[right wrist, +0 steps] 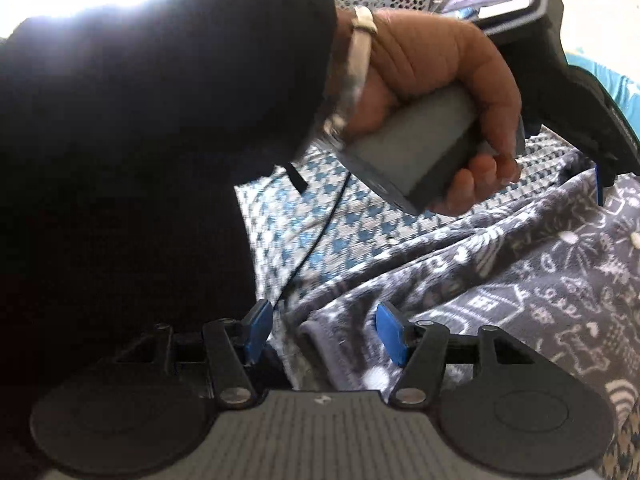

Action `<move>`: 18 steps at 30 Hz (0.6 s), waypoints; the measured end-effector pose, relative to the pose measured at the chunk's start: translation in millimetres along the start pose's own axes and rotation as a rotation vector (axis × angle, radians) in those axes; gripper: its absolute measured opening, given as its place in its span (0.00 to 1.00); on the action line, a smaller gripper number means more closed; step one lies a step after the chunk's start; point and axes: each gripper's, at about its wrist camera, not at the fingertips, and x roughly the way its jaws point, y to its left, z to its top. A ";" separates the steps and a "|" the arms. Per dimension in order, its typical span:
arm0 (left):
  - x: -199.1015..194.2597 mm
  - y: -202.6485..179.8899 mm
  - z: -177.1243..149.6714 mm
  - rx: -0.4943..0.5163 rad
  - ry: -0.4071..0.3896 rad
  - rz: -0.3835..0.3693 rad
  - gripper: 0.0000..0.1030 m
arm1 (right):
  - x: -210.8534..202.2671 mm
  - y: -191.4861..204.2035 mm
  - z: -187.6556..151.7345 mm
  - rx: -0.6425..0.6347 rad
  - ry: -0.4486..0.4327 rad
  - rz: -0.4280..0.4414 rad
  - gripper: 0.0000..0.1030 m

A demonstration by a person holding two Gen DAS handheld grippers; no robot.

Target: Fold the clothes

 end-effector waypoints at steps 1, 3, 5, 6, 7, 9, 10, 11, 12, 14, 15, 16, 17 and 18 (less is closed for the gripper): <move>1.2 1.0 0.2 -0.008 0.000 0.006 1.00 | -4.9 -2.6 0.2 0.002 0.001 -0.008 0.55; 4.4 2.1 0.2 -0.018 0.002 0.025 1.00 | -15.0 -12.7 1.2 0.001 0.006 -0.039 0.55; 8.4 2.6 -0.9 -0.021 0.011 0.048 1.00 | -25.0 -22.9 2.1 -0.001 0.010 -0.070 0.55; 10.9 2.8 -1.7 -0.020 0.018 0.062 1.00 | -30.0 -27.9 2.6 -0.001 0.012 -0.086 0.55; 13.0 3.1 -2.5 -0.020 0.024 0.077 1.00 | -35.1 -33.0 3.1 -0.002 0.015 -0.101 0.55; 15.8 4.6 -3.7 -0.021 0.029 0.085 1.00 | -45.1 -43.2 4.1 -0.003 0.019 -0.133 0.55; 17.0 4.4 -4.9 -0.015 0.029 0.091 1.00 | -50.1 -48.3 4.6 -0.004 0.021 -0.148 0.55; 18.3 4.2 -6.1 -0.010 0.030 0.097 1.00 | -55.2 -53.3 5.1 -0.004 0.024 -0.164 0.55; 19.5 4.0 -7.2 -0.004 0.031 0.103 1.00 | -59.6 -59.8 4.0 0.011 0.029 -0.176 0.55; 22.3 1.9 -9.1 0.022 0.024 0.124 1.00 | -67.5 -75.2 -1.0 0.070 0.044 -0.193 0.55; 23.8 1.1 -9.8 0.035 0.019 0.133 1.00 | -71.4 -82.9 -3.4 0.099 0.051 -0.201 0.55; 25.3 0.3 -10.4 0.047 0.015 0.142 1.00 | -73.0 -90.9 -7.0 0.150 0.058 -0.209 0.55; 26.9 0.2 -10.3 0.053 0.013 0.147 1.00 | -72.5 -99.3 -11.4 0.220 0.064 -0.217 0.55; 28.1 -1.1 -11.0 0.061 0.010 0.153 1.00 | -72.6 -104.2 -15.2 0.270 0.069 -0.221 0.55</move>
